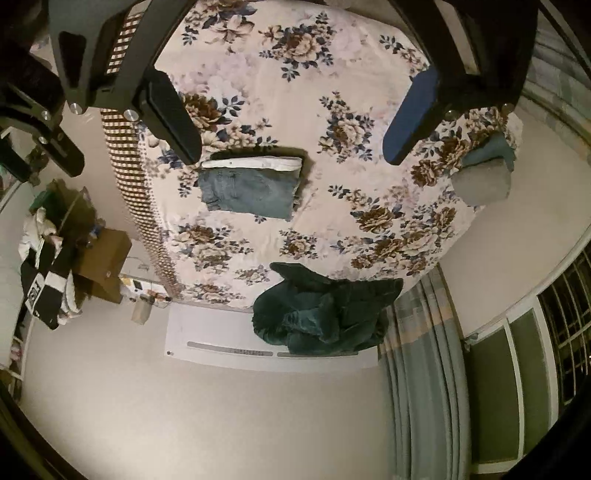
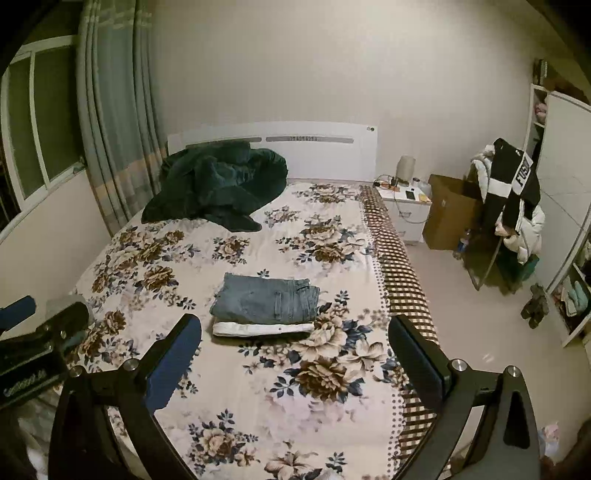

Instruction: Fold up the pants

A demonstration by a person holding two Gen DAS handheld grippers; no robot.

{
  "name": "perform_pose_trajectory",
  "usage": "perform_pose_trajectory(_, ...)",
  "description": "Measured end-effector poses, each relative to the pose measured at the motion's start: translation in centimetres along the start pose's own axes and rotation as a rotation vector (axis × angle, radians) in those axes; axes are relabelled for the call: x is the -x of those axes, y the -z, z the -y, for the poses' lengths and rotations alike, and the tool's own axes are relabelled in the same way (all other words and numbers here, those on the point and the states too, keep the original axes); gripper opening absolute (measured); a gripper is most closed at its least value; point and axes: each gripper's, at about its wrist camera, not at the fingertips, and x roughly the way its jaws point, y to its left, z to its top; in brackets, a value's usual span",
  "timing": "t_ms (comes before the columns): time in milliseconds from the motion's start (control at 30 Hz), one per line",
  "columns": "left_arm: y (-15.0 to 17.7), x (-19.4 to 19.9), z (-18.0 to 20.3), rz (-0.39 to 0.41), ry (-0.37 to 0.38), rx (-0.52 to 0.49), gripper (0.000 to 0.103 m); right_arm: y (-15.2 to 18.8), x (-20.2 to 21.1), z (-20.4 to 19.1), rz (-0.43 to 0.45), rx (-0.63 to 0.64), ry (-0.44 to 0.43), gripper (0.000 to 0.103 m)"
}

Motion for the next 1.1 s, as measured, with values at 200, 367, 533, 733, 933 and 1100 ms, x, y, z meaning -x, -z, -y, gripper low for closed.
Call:
perform_pose_trajectory(200,-0.2,1.1,-0.5,0.010,-0.004,-0.016,0.100,-0.2,2.0,-0.4,0.003,-0.017,0.018,0.103)
perform_pose_trajectory(367,-0.1,1.7,-0.5,0.018,-0.006,-0.022,0.100,-0.4,1.9,-0.3,-0.012,-0.031,0.029,0.103)
perform_pose_trajectory(533,-0.2,1.7,-0.6,0.001,-0.007,-0.023,0.100,-0.6,1.3,-0.3,-0.018,-0.030,0.028,0.103)
perform_pose_trajectory(733,-0.4,1.9,-0.6,0.002,-0.009,-0.034,0.100,-0.7,0.9,-0.4,-0.022,-0.028,0.024,0.103)
perform_pose_trajectory(933,-0.4,2.0,-0.7,0.002,-0.010,-0.038,0.100,-0.6,0.4,-0.6,-0.027,-0.026,0.016,0.103)
perform_pose_trajectory(1100,-0.3,2.0,-0.5,0.003,-0.012,-0.039,0.100,-0.6,0.4,-0.6,-0.027,-0.026,0.014,0.103)
